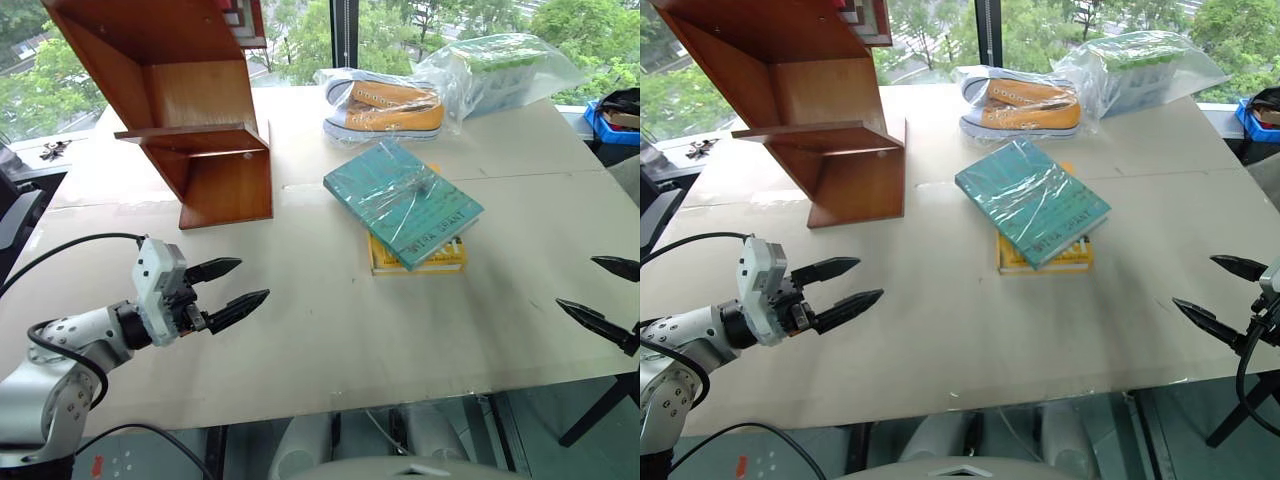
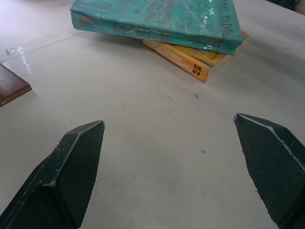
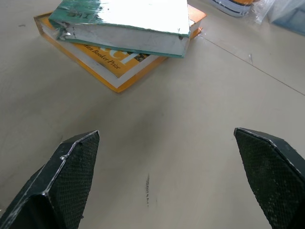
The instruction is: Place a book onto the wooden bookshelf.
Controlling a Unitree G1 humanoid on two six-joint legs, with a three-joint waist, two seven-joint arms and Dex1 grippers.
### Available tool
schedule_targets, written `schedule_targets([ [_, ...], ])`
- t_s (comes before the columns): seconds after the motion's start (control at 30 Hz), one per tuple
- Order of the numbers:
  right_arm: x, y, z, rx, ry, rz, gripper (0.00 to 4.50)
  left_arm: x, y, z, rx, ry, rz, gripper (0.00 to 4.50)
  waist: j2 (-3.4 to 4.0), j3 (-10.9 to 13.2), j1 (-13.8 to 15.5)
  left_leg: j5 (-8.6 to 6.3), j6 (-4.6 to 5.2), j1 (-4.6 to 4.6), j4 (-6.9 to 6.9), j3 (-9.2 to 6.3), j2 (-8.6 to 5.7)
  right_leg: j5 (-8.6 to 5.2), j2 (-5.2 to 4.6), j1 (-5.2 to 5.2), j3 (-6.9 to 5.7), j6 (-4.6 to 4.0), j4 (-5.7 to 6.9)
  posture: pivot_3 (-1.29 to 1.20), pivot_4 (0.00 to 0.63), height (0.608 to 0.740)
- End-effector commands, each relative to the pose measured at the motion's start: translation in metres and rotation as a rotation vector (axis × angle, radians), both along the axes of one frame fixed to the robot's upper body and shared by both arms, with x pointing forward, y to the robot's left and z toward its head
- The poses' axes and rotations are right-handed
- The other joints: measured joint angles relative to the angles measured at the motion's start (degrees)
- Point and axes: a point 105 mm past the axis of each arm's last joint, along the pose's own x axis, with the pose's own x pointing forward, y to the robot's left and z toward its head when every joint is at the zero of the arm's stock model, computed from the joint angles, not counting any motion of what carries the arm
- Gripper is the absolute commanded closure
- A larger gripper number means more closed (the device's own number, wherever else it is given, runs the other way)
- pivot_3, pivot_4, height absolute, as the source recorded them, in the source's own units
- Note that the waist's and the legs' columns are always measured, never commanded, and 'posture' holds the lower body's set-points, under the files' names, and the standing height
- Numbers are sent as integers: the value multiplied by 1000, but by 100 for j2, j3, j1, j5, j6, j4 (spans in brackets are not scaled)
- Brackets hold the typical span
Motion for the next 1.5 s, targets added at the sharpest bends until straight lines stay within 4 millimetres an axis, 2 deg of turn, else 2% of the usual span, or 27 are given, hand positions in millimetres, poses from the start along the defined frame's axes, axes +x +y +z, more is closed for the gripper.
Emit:
schedule_targets([
  [0.03,0,7,6,1,-50,10,0,7,-4,12,-12,-38,-13,15,0,0,6,0,0,0,0,0,0,0,0,0,0,0,0,0,150,740],
  [0.3,2,38,17,21,-157,78,0,35,-26,28,-65,-33,11,15,11,-1,91,0,-1,0,2,-7,1,1,2,5,-8,0,-4,0,150,740],
  [0.37,-2,53,20,15,-176,143,0,47,-33,26,-137,119,57,15,11,-1,103,0,-1,-4,4,-14,1,1,2,5,-17,0,-4,0,150,740],
  [0.5,-4,71,28,43,-201,220,0,59,-49,27,-247,288,45,15,10,-1,78,0,-1,-5,13,-19,-1,2,4,6,-20,1,0,0,150,740],
  [0.6,1,88,35,101,-219,270,0,76,-65,15,-378,450,69,15,8,-2,71,0,0,-2,21,-17,-4,3,5,8,-16,3,2,0,150,740],
  [0.7,4,96,32,96,-207,294,0,92,-80,6,-485,582,100,15,-1,-1,89,1,-2,0,29,-21,-7,4,6,8,-17,5,15,0,150,740],
  [0.77,5,99,31,95,-205,297,0,100,-87,2,-526,631,129,15,-3,-1,94,2,-3,-4,31,-26,-8,3,7,6,-23,5,17,0,150,740],
  [0.93,2,104,29,93,-207,291,0,136,-128,-9,-760,796,202,15,-10,-3,122,2,-3,-9,40,-26,-22,4,-5,6,-21,6,17,0,150,740],
  [1.03,0,106,30,97,-211,283,0,147,-144,-13,-836,855,228,15,-15,-4,111,2,-3,-10,42,-26,-24,4,-5,5,-21,7,17,0,150,740],
  [1.23,-6,108,30,96,-220,246,0,168,-164,-22,-925,887,278,15,-14,-4,89,4,-6,-5,34,-23,-23,4,0,1,-12,7,23,0,150,740],
  [1.43,-12,109,30,96,-231,205,0,182,-176,-19,-1023,871,267,15,-15,-5,103,4,-6,-5,37,-23,-28,4,-2,3,-14,8,23,0,150,740],
  [1.5,-13,110,30,95,-235,191,0,180,-185,-15,-1031,864,195,404,-15,-5,100,4,-6,-5,37,-24,-28,4,-2,3,-14,8,23,0,150,740],
])
